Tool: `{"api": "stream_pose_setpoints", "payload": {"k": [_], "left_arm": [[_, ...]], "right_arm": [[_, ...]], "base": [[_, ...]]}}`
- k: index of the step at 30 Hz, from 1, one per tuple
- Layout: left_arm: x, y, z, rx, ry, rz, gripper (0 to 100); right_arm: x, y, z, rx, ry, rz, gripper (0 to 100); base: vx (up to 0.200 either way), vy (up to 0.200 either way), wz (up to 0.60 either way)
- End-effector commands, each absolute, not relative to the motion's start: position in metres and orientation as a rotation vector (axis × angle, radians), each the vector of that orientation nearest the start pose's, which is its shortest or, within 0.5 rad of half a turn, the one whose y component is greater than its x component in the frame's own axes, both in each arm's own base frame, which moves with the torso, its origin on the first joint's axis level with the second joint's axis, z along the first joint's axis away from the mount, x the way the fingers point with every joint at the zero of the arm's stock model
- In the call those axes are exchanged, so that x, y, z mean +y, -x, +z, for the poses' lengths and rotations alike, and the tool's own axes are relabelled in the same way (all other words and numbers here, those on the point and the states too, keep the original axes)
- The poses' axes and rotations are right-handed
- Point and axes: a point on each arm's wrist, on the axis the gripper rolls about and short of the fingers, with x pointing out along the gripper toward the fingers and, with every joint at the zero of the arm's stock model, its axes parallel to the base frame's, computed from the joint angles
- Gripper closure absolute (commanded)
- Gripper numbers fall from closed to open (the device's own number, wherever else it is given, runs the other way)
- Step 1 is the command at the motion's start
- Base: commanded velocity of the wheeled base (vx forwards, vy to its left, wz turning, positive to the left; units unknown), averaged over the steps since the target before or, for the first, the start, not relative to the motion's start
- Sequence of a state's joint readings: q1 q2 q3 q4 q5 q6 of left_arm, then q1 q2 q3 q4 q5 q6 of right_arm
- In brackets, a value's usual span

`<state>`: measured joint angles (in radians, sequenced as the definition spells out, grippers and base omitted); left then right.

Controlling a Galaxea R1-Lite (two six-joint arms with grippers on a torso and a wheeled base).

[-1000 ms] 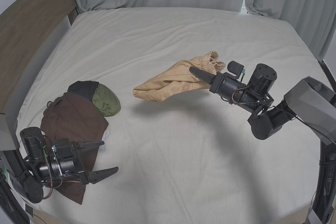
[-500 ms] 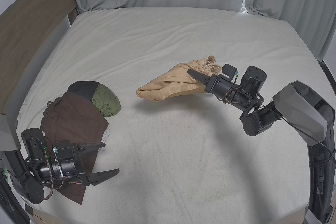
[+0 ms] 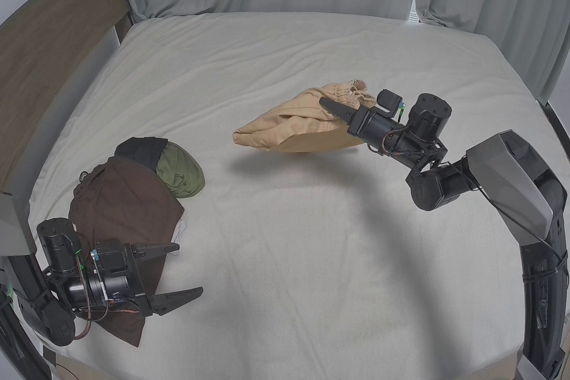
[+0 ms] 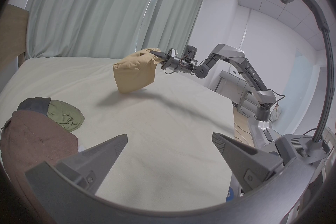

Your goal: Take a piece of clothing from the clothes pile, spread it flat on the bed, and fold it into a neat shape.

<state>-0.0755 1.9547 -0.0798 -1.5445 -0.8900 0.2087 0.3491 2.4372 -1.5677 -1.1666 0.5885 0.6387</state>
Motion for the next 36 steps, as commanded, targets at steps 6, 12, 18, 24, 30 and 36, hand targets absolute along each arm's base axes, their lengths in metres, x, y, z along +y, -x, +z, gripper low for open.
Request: {"api": "stream_pose_setpoints", "payload": {"k": [6, 12, 18, 24, 30, 36], "left_arm": [[-0.034, -0.218, 0.059, 0.213, -0.055, -0.981, 0], [-0.031, -0.215, 0.073, 0.155, -0.075, -0.970, 0], [-0.031, -0.206, 0.081, 0.133, -0.087, -0.974, 0], [-0.030, -0.195, 0.083, 0.140, -0.075, -1.003, 0], [-0.026, -0.195, 0.084, 0.133, -0.075, -0.992, 0], [-0.026, -0.187, 0.082, 0.170, -0.061, -0.991, 0]], "right_arm": [[0.179, -0.484, 0.164, -0.045, -0.542, 0.986, 100], [0.166, -0.500, 0.166, -0.044, -0.542, 0.952, 100], [0.151, -0.510, 0.148, -0.018, -0.547, 0.910, 100], [0.143, -0.514, 0.124, 0.026, -0.553, 0.881, 100], [0.145, -0.500, 0.088, 0.117, -0.564, 0.865, 100], [0.145, -0.485, 0.067, 0.159, -0.551, 0.857, 100]], "base": [[0.000, 0.000, 0.00], [0.000, 0.000, 0.00], [0.000, 0.000, 0.00], [0.000, 0.000, 0.00], [0.000, 0.000, 0.00], [0.000, 0.000, 0.00]]}}
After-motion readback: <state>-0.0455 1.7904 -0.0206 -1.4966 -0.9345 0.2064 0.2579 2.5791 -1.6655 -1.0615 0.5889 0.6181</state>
